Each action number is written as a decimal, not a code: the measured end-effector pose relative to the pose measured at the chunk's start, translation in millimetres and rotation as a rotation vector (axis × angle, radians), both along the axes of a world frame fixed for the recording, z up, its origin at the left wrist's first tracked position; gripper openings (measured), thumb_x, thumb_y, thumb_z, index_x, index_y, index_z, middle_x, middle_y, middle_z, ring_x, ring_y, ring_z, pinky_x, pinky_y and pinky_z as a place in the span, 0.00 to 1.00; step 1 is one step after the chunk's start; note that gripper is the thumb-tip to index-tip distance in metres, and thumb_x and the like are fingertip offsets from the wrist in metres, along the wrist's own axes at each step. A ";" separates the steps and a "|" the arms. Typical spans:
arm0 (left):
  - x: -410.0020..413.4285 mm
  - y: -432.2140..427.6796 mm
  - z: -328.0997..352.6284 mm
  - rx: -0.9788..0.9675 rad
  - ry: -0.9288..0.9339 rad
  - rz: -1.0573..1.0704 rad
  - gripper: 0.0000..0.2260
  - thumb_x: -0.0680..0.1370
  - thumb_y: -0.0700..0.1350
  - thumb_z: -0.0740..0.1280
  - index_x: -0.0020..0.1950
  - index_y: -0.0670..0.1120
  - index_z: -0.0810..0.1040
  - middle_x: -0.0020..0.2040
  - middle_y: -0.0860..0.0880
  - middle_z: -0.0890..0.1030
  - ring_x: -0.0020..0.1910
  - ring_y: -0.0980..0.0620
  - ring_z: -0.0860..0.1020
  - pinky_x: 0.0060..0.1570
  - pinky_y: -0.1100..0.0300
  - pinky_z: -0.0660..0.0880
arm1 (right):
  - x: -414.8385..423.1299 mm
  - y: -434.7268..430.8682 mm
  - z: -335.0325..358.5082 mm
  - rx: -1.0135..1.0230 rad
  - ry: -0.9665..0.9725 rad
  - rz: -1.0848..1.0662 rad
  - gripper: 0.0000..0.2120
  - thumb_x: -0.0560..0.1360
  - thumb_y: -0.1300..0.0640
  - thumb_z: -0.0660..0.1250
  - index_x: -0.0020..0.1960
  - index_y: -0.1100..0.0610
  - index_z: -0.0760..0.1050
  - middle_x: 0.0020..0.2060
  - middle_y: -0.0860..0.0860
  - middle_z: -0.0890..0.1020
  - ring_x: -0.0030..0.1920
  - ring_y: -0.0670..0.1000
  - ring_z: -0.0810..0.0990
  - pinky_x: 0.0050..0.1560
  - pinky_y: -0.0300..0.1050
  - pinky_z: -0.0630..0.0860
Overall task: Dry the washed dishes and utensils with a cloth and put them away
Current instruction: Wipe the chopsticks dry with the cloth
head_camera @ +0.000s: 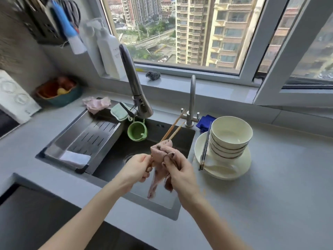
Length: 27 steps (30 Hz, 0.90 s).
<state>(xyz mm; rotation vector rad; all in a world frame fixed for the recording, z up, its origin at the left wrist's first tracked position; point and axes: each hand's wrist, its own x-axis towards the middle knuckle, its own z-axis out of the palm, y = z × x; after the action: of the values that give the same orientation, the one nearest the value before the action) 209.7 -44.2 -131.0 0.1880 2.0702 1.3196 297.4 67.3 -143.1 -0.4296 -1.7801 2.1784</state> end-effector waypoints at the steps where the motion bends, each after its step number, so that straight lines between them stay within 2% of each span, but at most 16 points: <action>1: -4.4 -7.0 -1.7 -0.025 0.047 -0.040 0.17 0.83 0.45 0.53 0.36 0.44 0.69 0.29 0.50 0.68 0.24 0.56 0.64 0.24 0.64 0.59 | -11.2 -12.4 -0.9 -0.006 0.004 -0.014 0.09 0.78 0.61 0.65 0.52 0.51 0.81 0.52 0.52 0.82 0.55 0.47 0.79 0.57 0.41 0.75; 3: -15.8 -21.3 -5.8 -0.121 0.163 -0.103 0.18 0.83 0.45 0.55 0.33 0.45 0.70 0.27 0.50 0.72 0.24 0.55 0.68 0.27 0.61 0.64 | -34.2 -34.9 -4.0 -0.066 0.008 -0.102 0.08 0.76 0.66 0.66 0.45 0.55 0.81 0.46 0.53 0.83 0.48 0.45 0.81 0.51 0.37 0.76; 6: -42.6 -46.6 -13.4 -0.232 0.257 -0.178 0.18 0.82 0.43 0.56 0.31 0.45 0.68 0.27 0.49 0.72 0.26 0.53 0.69 0.30 0.60 0.66 | -70.5 -66.0 -13.7 -0.136 -0.025 -0.244 0.14 0.75 0.70 0.66 0.38 0.52 0.79 0.40 0.54 0.81 0.42 0.45 0.80 0.46 0.37 0.76; 11: -101.6 -97.3 -16.6 -0.172 0.087 -0.304 0.18 0.82 0.44 0.55 0.32 0.47 0.69 0.24 0.53 0.70 0.23 0.54 0.66 0.28 0.61 0.63 | -129.8 -114.0 -25.2 -0.346 -0.105 -0.494 0.08 0.75 0.71 0.65 0.43 0.59 0.76 0.38 0.52 0.80 0.42 0.48 0.79 0.48 0.43 0.78; 14: -131.6 -118.0 -9.5 -0.174 0.051 -0.409 0.16 0.83 0.45 0.54 0.36 0.46 0.71 0.27 0.50 0.71 0.22 0.56 0.65 0.23 0.64 0.59 | -154.7 -131.7 -21.1 -0.472 -0.055 -0.634 0.08 0.76 0.73 0.63 0.44 0.62 0.74 0.35 0.53 0.78 0.37 0.48 0.79 0.39 0.41 0.79; 15: -139.5 -123.1 -6.4 -0.177 0.042 -0.439 0.16 0.83 0.45 0.54 0.37 0.46 0.71 0.27 0.51 0.69 0.21 0.57 0.63 0.22 0.65 0.58 | -160.5 -135.0 -21.7 -0.483 -0.060 -0.675 0.08 0.76 0.73 0.63 0.44 0.62 0.74 0.35 0.53 0.78 0.37 0.48 0.79 0.39 0.40 0.80; 18: -159.3 -141.7 -0.2 -0.178 0.020 -0.517 0.16 0.83 0.45 0.53 0.37 0.45 0.71 0.24 0.54 0.68 0.20 0.59 0.62 0.21 0.68 0.58 | -166.8 -128.9 -28.0 -0.494 -0.095 -0.808 0.06 0.76 0.71 0.64 0.49 0.63 0.76 0.41 0.54 0.80 0.44 0.52 0.81 0.50 0.47 0.80; 21: -171.4 -167.2 0.0 -0.198 -0.052 -0.578 0.16 0.83 0.46 0.53 0.38 0.45 0.71 0.26 0.53 0.66 0.22 0.58 0.61 0.22 0.68 0.57 | -154.2 -98.7 -40.3 -0.442 -0.183 -0.955 0.07 0.76 0.70 0.64 0.50 0.61 0.77 0.43 0.55 0.80 0.45 0.53 0.81 0.51 0.49 0.80; 23: -180.3 -184.2 -4.7 -0.189 -0.097 -0.567 0.16 0.83 0.46 0.53 0.39 0.44 0.72 0.27 0.52 0.66 0.22 0.57 0.60 0.21 0.68 0.57 | -138.2 -79.6 -43.9 -0.403 -0.201 -1.060 0.08 0.76 0.70 0.64 0.52 0.61 0.77 0.45 0.55 0.80 0.44 0.52 0.81 0.49 0.45 0.80; 25: -189.0 -194.3 -11.4 -0.118 -0.134 -0.489 0.15 0.83 0.45 0.53 0.39 0.43 0.72 0.26 0.52 0.66 0.23 0.56 0.60 0.21 0.67 0.56 | -120.7 -67.5 -45.6 -0.437 -0.135 -1.171 0.09 0.77 0.70 0.63 0.54 0.61 0.76 0.44 0.53 0.80 0.39 0.46 0.81 0.43 0.38 0.80; 27: -191.5 -195.5 -18.6 -0.054 -0.123 -0.404 0.14 0.83 0.43 0.55 0.40 0.42 0.73 0.27 0.51 0.67 0.24 0.55 0.63 0.21 0.67 0.58 | -107.8 -75.6 -41.7 -0.535 -0.038 -1.070 0.06 0.79 0.66 0.61 0.52 0.59 0.74 0.44 0.54 0.82 0.38 0.46 0.83 0.41 0.42 0.80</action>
<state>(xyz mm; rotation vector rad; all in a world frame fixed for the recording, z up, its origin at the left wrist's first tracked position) 18.2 -239.7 -149.6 0.4631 1.8406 1.0023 189.5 -8.3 -184.8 -1.1986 -0.6120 1.7385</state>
